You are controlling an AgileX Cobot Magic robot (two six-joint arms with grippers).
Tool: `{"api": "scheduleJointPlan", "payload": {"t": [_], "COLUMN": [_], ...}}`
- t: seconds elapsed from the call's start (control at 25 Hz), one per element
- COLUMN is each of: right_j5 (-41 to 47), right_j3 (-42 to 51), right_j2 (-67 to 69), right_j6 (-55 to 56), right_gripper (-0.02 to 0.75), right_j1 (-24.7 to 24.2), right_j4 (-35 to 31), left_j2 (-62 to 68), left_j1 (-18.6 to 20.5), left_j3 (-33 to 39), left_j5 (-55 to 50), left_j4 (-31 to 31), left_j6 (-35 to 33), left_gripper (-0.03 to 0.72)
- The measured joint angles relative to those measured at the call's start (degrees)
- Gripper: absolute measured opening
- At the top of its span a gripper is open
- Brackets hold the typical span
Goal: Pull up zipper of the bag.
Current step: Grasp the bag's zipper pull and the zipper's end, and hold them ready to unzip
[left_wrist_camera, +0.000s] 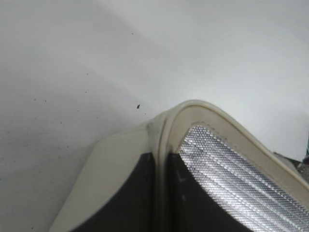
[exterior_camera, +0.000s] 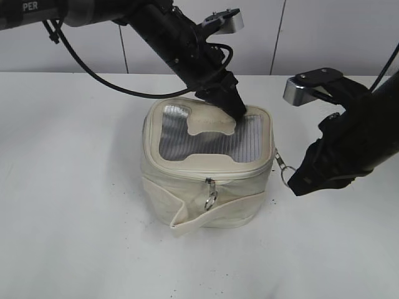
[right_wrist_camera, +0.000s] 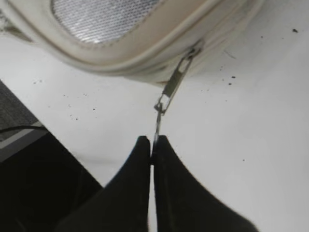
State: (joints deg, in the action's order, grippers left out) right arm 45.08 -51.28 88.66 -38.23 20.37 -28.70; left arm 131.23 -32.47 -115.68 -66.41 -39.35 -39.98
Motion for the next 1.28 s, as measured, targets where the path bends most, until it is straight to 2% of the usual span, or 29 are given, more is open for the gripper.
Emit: {"api": "scheduleJointPlan", "payload": {"t": [0.24,0.4,0.68,0.84,1.16,1.28], "right_j5": [1.39,0.20,-8.82,-12.13,-12.52,-12.40], "right_j3": [3.25,4.14,4.09,1.00,-2.14,-2.19], "right_j2": [-5.53,-6.67,-5.24,-2.02,1.12,1.12], "right_j6": [2.46,4.39,4.79,4.97,5.91,9.97], "right_gripper": [0.005,0.005,0.005,0.005,0.006,0.043], "right_j1": [3.83,8.23,17.42,22.33,23.68,23.68], "right_j4": [0.64,0.14,-8.04,-9.81,-10.60,-9.51], "left_j2": [0.00,-0.05,-0.05,-0.05,-0.16,-0.16], "left_j1": [0.00,-0.06,-0.06,-0.06,-0.06,-0.06], "left_j3": [0.00,0.00,0.00,0.00,0.00,0.00], "left_j5": [0.24,0.19,0.32,0.27,0.15,0.19], "left_j4": [0.10,0.10,0.34,0.40,0.57,0.57], "left_j6": [1.38,2.01,3.29,3.39,3.46,3.46], "left_gripper": [0.044,0.043,0.043,0.043,0.043,0.043]}}
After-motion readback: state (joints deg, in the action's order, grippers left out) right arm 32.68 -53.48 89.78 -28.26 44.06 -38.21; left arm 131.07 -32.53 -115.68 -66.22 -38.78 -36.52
